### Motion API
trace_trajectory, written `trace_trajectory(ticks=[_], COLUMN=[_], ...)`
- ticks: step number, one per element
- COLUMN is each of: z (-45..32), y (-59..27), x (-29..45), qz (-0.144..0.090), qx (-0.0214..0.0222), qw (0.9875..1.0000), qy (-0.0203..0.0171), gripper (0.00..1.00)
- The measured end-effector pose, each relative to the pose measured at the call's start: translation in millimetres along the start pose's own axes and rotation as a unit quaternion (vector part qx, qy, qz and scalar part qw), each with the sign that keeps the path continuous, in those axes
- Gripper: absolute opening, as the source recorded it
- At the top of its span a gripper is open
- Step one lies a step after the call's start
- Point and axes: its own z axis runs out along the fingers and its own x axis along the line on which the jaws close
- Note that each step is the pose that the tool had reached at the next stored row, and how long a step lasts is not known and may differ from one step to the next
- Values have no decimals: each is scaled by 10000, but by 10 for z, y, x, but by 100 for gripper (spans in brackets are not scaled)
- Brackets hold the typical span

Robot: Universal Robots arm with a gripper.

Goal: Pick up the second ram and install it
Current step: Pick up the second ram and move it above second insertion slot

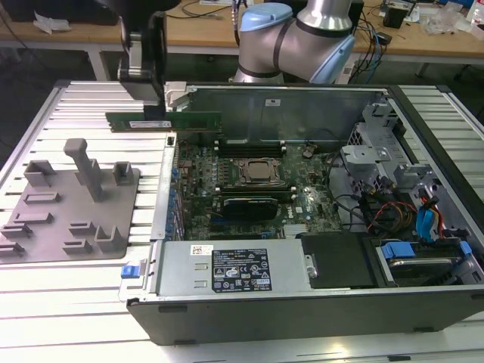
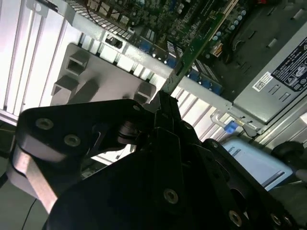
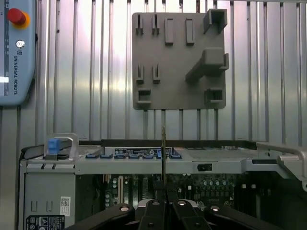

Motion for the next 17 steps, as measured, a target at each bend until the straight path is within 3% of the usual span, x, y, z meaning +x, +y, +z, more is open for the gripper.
trace_trajectory(ticks=[11, 14, 17], z=[-17, -27, -32], y=[-409, -636, -752], x=[3, 5, 5], qz=[1, 1, 1], qx=[0, 0, 0], qw=[10000, 10000, 10000], qy=[0, 0, 0], gripper=[9, 9, 9])
